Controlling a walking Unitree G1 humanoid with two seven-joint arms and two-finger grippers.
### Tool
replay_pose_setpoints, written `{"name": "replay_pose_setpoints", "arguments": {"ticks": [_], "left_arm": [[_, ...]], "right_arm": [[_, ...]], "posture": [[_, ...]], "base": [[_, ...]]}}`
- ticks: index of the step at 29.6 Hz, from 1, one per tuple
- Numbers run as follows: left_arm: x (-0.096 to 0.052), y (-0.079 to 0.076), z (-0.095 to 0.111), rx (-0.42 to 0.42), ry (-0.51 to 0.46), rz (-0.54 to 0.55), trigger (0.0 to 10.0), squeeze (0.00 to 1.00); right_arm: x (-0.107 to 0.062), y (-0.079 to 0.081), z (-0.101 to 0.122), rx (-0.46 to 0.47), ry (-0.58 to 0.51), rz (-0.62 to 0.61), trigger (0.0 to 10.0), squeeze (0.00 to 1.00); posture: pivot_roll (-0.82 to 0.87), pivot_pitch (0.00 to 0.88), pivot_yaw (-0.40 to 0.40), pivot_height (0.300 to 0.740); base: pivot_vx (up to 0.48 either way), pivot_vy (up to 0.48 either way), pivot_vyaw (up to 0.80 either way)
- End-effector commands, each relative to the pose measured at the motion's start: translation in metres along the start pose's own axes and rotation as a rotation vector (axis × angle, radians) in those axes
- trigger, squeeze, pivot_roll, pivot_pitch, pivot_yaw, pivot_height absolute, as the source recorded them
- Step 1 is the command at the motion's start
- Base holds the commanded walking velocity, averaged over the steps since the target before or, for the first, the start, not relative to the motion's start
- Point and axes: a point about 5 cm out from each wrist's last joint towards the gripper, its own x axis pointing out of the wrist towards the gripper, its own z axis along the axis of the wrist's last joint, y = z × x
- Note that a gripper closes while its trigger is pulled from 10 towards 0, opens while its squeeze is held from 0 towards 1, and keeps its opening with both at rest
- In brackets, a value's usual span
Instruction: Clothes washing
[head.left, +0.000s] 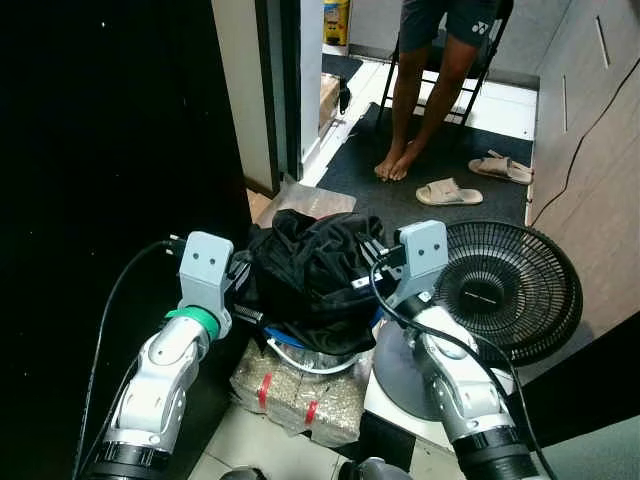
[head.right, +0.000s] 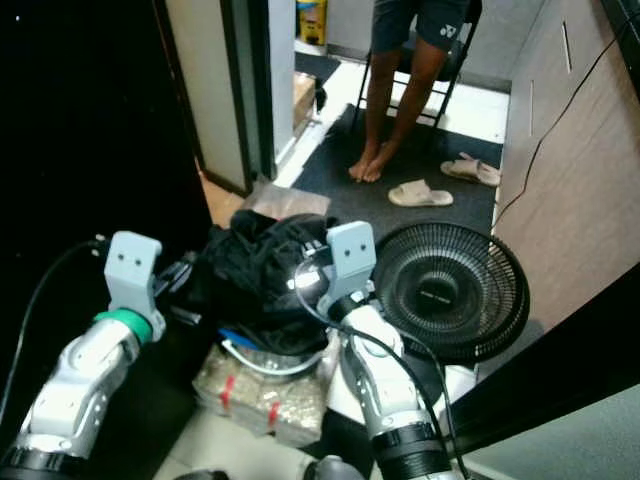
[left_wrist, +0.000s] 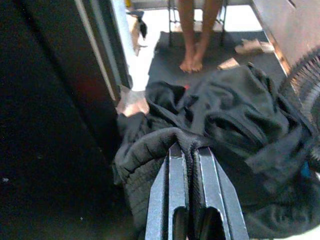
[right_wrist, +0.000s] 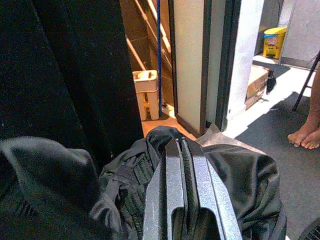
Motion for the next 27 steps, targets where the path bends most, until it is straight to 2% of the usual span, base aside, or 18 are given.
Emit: {"name": "replay_pose_setpoints", "arguments": {"ticks": [1, 7, 14, 19, 20, 22, 27], "left_arm": [[-0.003, -0.005, -0.008, 0.039, 0.028, -0.034, 10.0, 0.00], [-0.002, -0.007, -0.008, 0.070, 0.048, -0.081, 10.0, 0.00], [0.003, -0.003, -0.009, 0.050, 0.099, -0.042, 10.0, 0.00], [0.001, -0.006, -0.014, 0.072, 0.129, -0.018, 10.0, 0.00], [-0.003, -0.005, -0.017, 0.130, 0.120, -0.035, 10.0, 0.00], [-0.006, -0.002, -0.019, 0.160, 0.110, -0.051, 10.0, 0.00], [-0.002, 0.002, -0.013, 0.082, 0.055, -0.048, 10.0, 0.00]], "right_arm": [[-0.002, 0.002, -0.003, -0.001, 0.003, -0.005, 10.0, 0.00], [-0.003, 0.002, -0.004, 0.011, -0.005, -0.039, 10.0, 0.00], [-0.004, 0.004, -0.009, 0.012, 0.009, -0.043, 10.0, 0.00], [-0.007, -0.007, -0.014, -0.029, 0.041, -0.060, 10.0, 0.00], [-0.009, -0.013, -0.016, -0.048, 0.055, -0.068, 10.0, 0.00], [-0.010, -0.017, -0.018, -0.064, 0.067, -0.073, 10.0, 0.00], [-0.011, -0.028, -0.018, -0.102, 0.084, -0.083, 10.0, 0.00]], "posture": [[-0.04, 0.000, 0.061, 0.740], [-0.04, 0.000, 0.094, 0.740], [-0.04, 0.000, 0.079, 0.740], [-0.04, 0.000, 0.063, 0.740], [-0.05, 0.000, 0.046, 0.740], [-0.05, 0.000, 0.046, 0.740], [-0.06, 0.000, 0.013, 0.740]], "base": [[0.000, 0.000, 0.00], [0.000, 0.000, 0.00], [0.000, 0.000, 0.00], [0.000, 0.000, 0.00], [0.000, 0.000, 0.00], [0.000, 0.000, 0.00], [0.000, 0.000, 0.00]]}}
